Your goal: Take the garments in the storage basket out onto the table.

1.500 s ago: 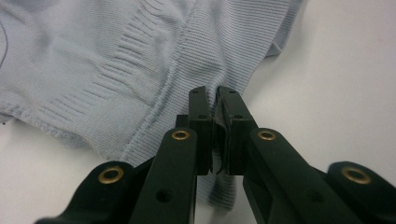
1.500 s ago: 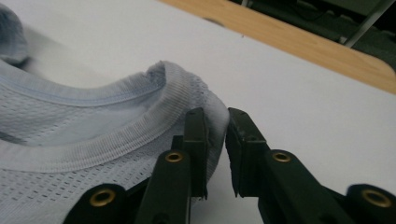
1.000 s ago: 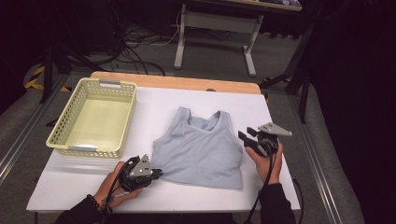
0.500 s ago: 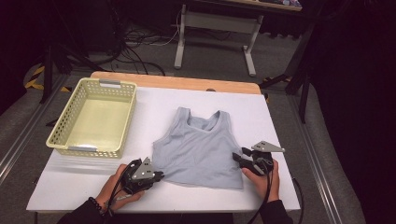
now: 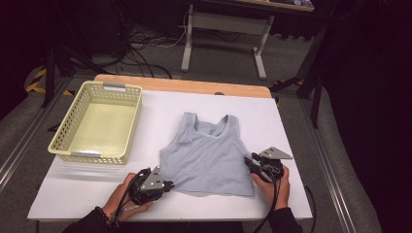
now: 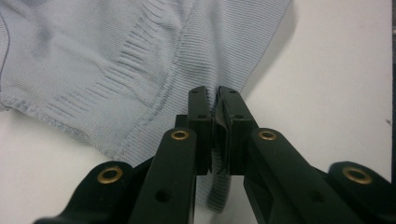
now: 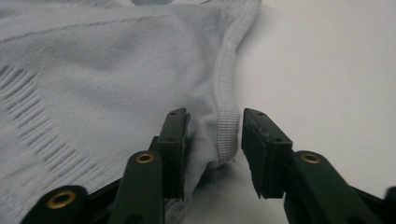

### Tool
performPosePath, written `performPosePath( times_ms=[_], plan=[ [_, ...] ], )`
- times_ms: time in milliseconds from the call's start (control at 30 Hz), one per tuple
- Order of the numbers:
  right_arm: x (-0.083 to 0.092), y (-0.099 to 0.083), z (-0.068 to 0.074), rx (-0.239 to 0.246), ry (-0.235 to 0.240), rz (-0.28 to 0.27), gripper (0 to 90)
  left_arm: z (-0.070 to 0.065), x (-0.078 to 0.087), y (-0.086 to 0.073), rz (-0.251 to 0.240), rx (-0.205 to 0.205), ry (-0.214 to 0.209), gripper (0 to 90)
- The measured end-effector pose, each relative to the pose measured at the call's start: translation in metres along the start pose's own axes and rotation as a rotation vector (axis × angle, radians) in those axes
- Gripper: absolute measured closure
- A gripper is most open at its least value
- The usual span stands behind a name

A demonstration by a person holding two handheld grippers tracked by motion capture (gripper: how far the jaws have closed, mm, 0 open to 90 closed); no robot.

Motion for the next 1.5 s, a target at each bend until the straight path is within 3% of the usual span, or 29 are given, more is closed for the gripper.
performPosePath(
  times_ms=[167, 267, 400, 567, 633, 700, 800, 867, 1000, 1100, 1200, 1267, 1433, 1500],
  plan=[
    [0.017, 0.002, -0.001, -0.033, -0.012, -0.045, 54.7, 0.001, 0.000, -0.001, 0.004, -0.002, -0.001, 84.8],
    [0.025, -0.001, 0.008, -0.033, 0.024, -0.052, 53.9, 0.001, 0.000, -0.001, 0.003, -0.006, -0.002, 84.8],
    [0.026, -0.010, 0.026, 0.006, 0.062, -0.005, 51.7, 0.001, 0.000, -0.001, -0.002, -0.009, -0.003, 84.8],
    [0.022, -0.020, 0.028, 0.002, 0.053, 0.067, 50.7, 0.000, 0.000, -0.001, -0.006, -0.001, 0.000, 84.8],
    [0.020, -0.023, 0.024, -0.029, 0.064, 0.090, 54.4, 0.000, -0.001, 0.000, -0.008, 0.017, -0.005, 84.8],
    [0.019, -0.023, 0.022, -0.045, 0.081, 0.090, 64.3, -0.002, -0.002, 0.000, -0.009, 0.018, -0.009, 84.8],
    [0.020, -0.023, 0.023, -0.029, 0.090, 0.088, 76.8, -0.005, -0.002, 0.002, -0.010, 0.013, -0.019, 84.8],
    [0.021, -0.022, 0.025, -0.008, 0.091, 0.089, 83.7, -0.008, -0.002, 0.003, -0.004, -0.012, -0.014, 84.8],
    [0.026, -0.020, 0.021, -0.001, 0.058, 0.068, 85.4, -0.007, 0.003, 0.005, -0.025, -0.007, -0.010, 84.0],
    [0.033, -0.016, 0.019, -0.001, 0.031, 0.029, 85.6, -0.004, 0.012, 0.009, -0.086, 0.001, -0.012, 82.6],
    [0.040, -0.012, 0.016, 0.001, -0.001, -0.013, 85.5, 0.003, 0.026, 0.014, -0.155, 0.014, 0.028, 77.1],
    [0.039, -0.012, 0.015, -0.004, 0.003, -0.014, 84.7, 0.010, 0.029, 0.014, -0.174, 0.047, 0.091, 68.0],
    [0.036, -0.014, 0.014, 0.001, 0.005, -0.002, 85.5, 0.031, 0.019, 0.011, -0.132, 0.115, 0.206, 53.9],
    [0.035, -0.015, 0.013, -0.001, 0.001, 0.001, 85.7, 0.039, 0.011, 0.012, -0.116, 0.152, 0.228, 49.6]
  ],
)
Point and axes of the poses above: each handheld gripper's, and its own axes: x roughly backward along the jaws, y roughly out of its top, z roughly to its left, the point moved 4 cm from there along -x, roughly forward along the jaws, and after that the axes turned 3 degrees about x, right-handed, at the moved point
